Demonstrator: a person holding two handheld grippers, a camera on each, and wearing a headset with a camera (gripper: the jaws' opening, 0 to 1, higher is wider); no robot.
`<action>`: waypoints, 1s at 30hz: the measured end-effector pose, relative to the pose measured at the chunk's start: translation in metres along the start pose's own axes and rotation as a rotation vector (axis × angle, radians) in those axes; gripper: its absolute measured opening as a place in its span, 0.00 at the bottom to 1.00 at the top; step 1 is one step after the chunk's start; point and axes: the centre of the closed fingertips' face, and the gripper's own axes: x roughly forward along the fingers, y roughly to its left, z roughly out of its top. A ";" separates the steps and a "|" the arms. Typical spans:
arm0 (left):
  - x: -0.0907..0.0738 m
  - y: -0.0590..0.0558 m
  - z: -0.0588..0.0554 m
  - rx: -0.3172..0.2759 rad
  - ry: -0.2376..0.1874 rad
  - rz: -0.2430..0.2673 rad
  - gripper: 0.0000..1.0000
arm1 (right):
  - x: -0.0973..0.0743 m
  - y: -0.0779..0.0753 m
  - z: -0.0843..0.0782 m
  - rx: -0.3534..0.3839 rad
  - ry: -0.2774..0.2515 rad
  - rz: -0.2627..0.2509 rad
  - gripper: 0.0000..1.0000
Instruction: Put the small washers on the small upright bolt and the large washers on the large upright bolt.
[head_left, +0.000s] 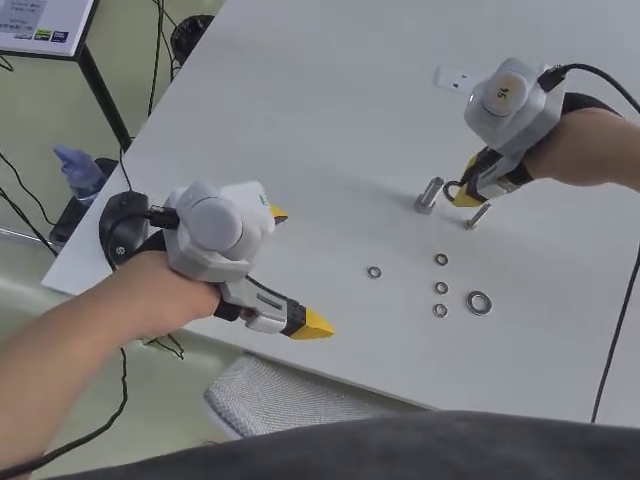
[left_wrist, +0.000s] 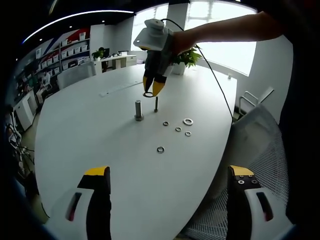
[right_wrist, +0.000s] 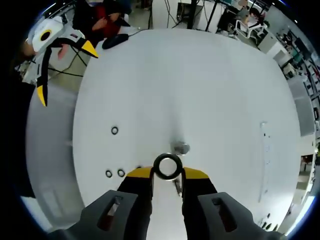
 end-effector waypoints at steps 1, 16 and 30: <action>0.000 0.000 0.000 -0.003 0.001 -0.001 0.98 | 0.000 -0.002 0.001 -0.001 0.001 -0.003 0.21; 0.000 0.015 -0.003 -0.011 0.011 0.012 0.99 | 0.020 -0.020 0.015 -0.004 0.004 -0.006 0.21; -0.001 0.016 -0.004 -0.013 0.019 0.007 0.96 | 0.038 -0.021 0.012 -0.002 0.016 0.012 0.21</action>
